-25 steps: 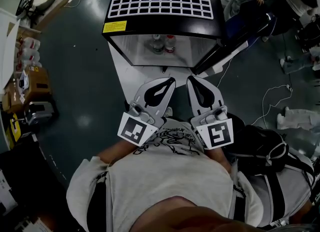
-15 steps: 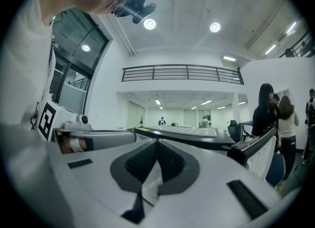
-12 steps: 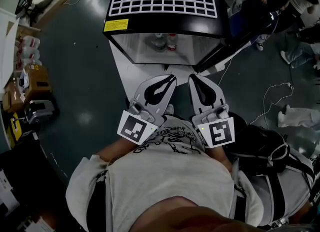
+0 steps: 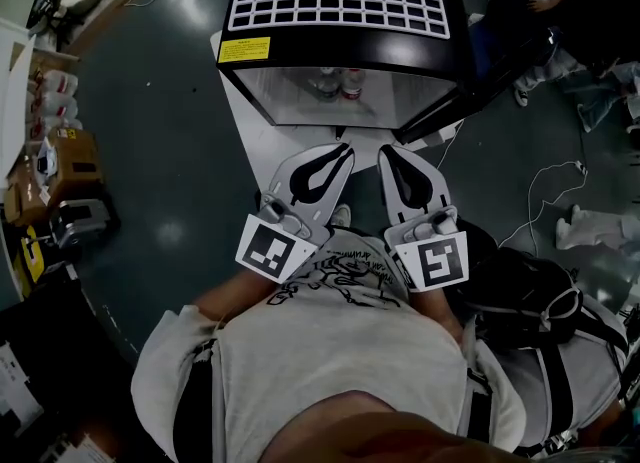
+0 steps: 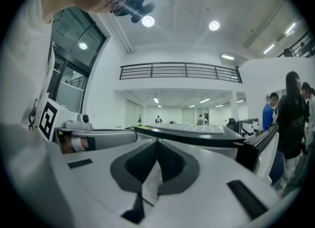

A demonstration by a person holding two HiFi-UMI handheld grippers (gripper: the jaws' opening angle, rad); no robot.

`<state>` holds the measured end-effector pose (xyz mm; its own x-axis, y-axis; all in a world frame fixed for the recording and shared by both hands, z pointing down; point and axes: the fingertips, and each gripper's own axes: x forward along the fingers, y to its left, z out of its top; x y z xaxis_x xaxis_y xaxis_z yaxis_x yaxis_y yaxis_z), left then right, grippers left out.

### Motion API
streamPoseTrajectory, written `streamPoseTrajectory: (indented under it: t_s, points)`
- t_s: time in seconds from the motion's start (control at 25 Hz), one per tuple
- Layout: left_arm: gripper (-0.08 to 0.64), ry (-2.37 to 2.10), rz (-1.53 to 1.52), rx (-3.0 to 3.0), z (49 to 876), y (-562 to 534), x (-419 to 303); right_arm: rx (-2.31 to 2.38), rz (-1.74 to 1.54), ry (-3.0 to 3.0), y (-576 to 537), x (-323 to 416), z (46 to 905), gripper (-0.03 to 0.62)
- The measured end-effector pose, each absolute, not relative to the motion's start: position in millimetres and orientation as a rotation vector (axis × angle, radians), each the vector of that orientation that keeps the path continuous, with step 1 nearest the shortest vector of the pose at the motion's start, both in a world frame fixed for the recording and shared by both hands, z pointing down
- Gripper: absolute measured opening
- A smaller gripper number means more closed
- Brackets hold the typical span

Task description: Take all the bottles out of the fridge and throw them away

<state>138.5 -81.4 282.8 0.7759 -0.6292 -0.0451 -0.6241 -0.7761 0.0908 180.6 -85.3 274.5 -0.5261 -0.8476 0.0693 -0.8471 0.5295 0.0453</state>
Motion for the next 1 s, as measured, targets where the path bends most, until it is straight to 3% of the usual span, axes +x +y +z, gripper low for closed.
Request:
streamPoseTrajectory:
  t_s: [1.0]
  points:
    - [0.061, -1.102, -0.118, 2.887, 307, -121, 111, 1.470, -0.017, -2.625, -109, 158, 309, 0.009]
